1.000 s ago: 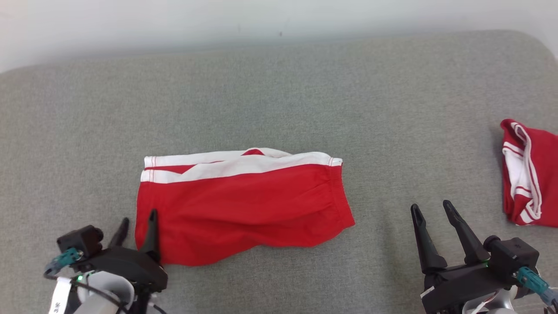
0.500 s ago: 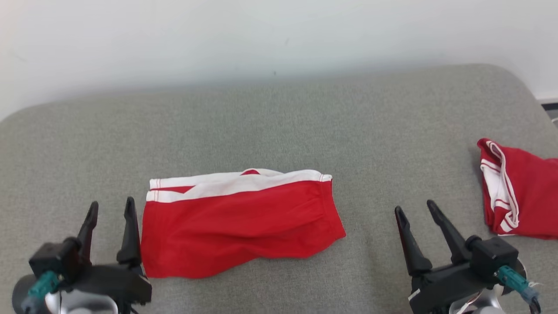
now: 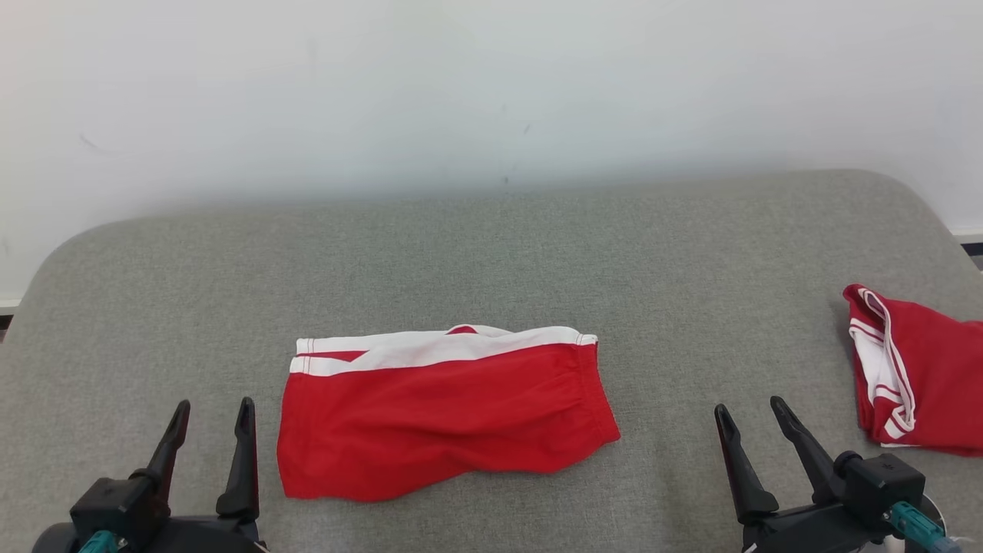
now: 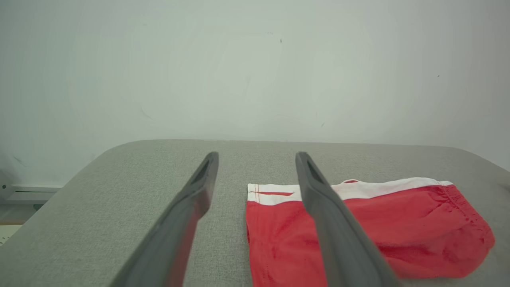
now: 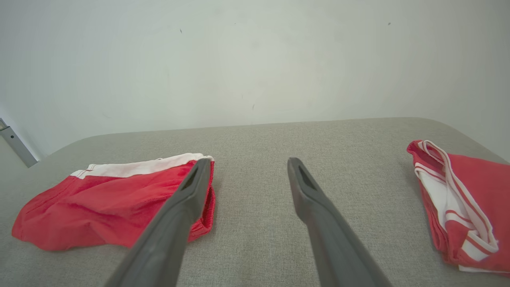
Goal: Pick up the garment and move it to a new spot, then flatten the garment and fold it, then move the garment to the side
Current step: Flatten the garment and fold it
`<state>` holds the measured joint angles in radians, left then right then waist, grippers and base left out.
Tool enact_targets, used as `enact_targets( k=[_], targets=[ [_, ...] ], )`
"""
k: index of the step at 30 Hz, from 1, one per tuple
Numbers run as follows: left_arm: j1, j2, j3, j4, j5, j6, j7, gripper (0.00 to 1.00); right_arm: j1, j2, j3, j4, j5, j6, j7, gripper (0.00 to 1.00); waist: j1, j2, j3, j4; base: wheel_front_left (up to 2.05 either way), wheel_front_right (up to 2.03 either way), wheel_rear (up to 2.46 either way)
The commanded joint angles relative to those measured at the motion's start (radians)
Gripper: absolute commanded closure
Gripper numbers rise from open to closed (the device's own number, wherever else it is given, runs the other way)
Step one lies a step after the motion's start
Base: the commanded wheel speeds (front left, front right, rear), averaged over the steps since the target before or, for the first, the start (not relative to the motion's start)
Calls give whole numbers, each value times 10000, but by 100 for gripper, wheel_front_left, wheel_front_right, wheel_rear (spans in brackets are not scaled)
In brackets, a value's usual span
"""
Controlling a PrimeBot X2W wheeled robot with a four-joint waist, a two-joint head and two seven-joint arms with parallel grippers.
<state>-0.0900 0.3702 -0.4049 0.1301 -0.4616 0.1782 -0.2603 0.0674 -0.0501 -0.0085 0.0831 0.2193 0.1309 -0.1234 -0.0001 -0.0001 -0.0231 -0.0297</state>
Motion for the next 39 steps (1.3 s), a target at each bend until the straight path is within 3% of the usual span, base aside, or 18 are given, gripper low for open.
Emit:
enact_targets(
  k=[1,7,13,22,33,35,39],
  targets=[
    [73,-24,55,41,84,-32,-41,0,33,-17,-43,-41,2,-3,-14,0,1,1,-24,34,0,0,0],
    [-56,-254,131,270,180,-273,-42,0,0,-18,-139,-32,103,-4,65,0,1,1,81,317,0,0,0],
    [-408,-587,-119,585,268,-459,-42,0,-544,-17,87,708,228,-4,152,0,1,1,430,1216,0,0,0],
    [-1129,-1016,-355,821,490,-786,-42,0,-2110,-23,518,3048,348,-4,117,0,1,1,1360,2349,0,0,0],
    [-1689,-1496,-353,1176,835,-1161,-42,0,-3423,-23,353,5697,288,-3,292,0,1,1,1902,2698,0,0,0],
    [-1719,-1532,-323,1244,925,-1181,-42,0,-3512,-17,489,5943,432,-4,193,100,1,1,1911,2663,0,0,0],
    [-1733,-1576,-175,1272,1037,-1273,-42,0,-3626,-27,686,6206,725,-4,-18,100,1,1,1931,2492,0,0,0]
  ],
)
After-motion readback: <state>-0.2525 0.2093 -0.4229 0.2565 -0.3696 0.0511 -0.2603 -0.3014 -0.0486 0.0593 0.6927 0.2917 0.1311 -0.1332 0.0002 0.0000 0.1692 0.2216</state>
